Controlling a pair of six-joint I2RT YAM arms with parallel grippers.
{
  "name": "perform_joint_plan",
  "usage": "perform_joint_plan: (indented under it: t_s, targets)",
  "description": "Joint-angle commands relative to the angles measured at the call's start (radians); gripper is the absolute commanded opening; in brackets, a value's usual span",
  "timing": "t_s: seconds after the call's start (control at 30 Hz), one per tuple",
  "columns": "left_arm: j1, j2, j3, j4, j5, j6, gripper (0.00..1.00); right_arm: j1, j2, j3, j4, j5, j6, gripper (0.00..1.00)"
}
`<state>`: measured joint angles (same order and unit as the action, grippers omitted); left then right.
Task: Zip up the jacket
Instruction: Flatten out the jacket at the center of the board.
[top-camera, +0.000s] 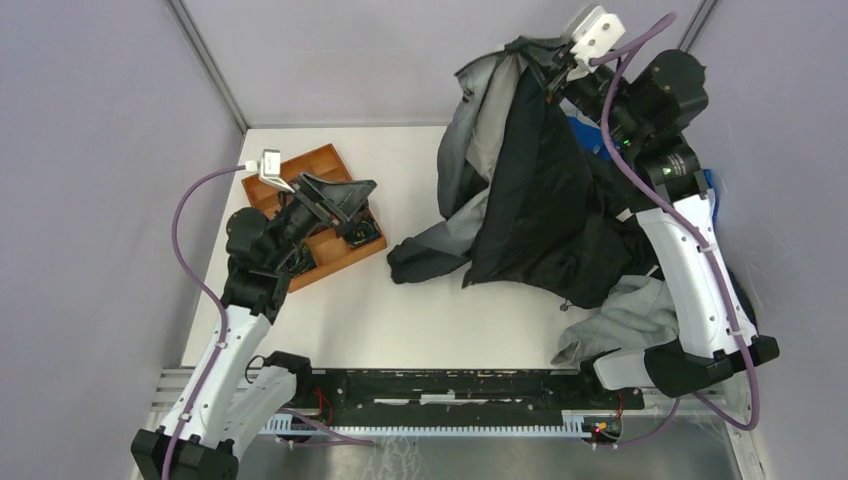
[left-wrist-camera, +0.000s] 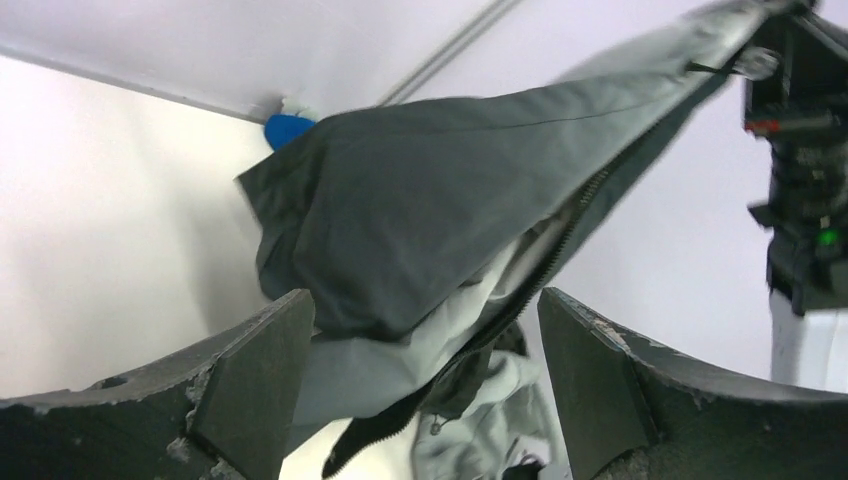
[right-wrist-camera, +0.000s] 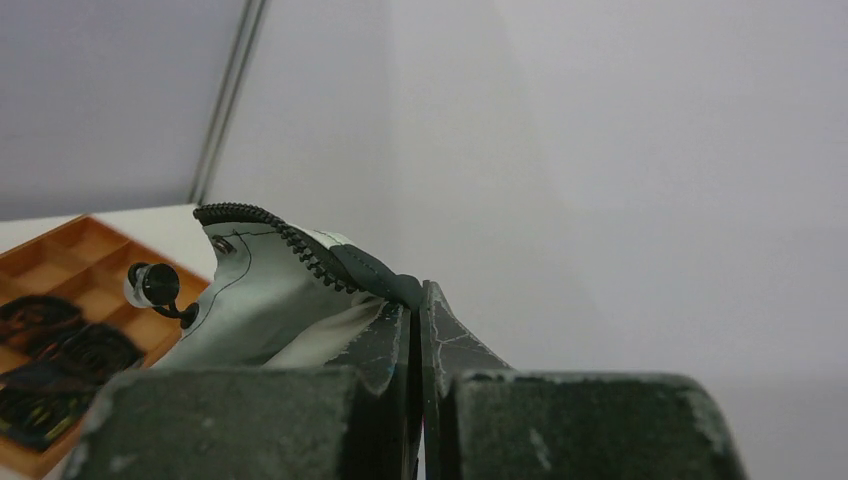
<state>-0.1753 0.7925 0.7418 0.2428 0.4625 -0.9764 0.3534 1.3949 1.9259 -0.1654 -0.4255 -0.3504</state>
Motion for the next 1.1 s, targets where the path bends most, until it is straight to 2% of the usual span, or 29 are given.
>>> perform_joint_plan:
  t_s: [0.0,0.17,0.27,0.53,0.73,0.8,0.93,0.97,1.0,1.07]
  targets:
    - [-0.148,-0.002,0.040,0.017,-0.071,0.336,0.88,0.005,-0.045,-0.130,0.064,-0.101,0.075,0.00]
    - [-0.387,0.054,0.039,0.011,-0.256,0.685,0.87,0.005,-0.064,-0.196,0.074,-0.159,0.130,0.00]
    - [-0.461,0.133,0.051,0.062,-0.270,0.803,0.87,0.004,-0.075,-0.222,0.087,-0.184,0.162,0.00]
    - [-0.595,0.361,0.103,0.151,-0.375,0.939,0.88,0.002,-0.100,-0.263,0.092,-0.197,0.177,0.00]
    - [-0.613,0.473,0.136,0.126,-0.596,0.948,0.81,-0.002,-0.109,-0.278,0.092,-0.206,0.177,0.00]
    - [-0.613,0.490,0.156,0.114,-0.631,0.956,0.76,-0.006,-0.111,-0.286,0.092,-0.208,0.177,0.00]
    - [-0.613,0.530,0.193,0.108,-0.613,0.961,0.64,-0.006,-0.112,-0.298,0.098,-0.213,0.183,0.00]
    - [-0.613,0.540,0.204,0.102,-0.608,0.961,0.59,-0.007,-0.111,-0.299,0.099,-0.214,0.185,0.00]
    - [-0.612,0.549,0.217,0.095,-0.601,0.962,0.50,-0.008,-0.111,-0.297,0.101,-0.216,0.185,0.00]
    - [-0.612,0.556,0.238,0.083,-0.596,0.970,0.23,-0.011,-0.111,-0.292,0.101,-0.216,0.186,0.00]
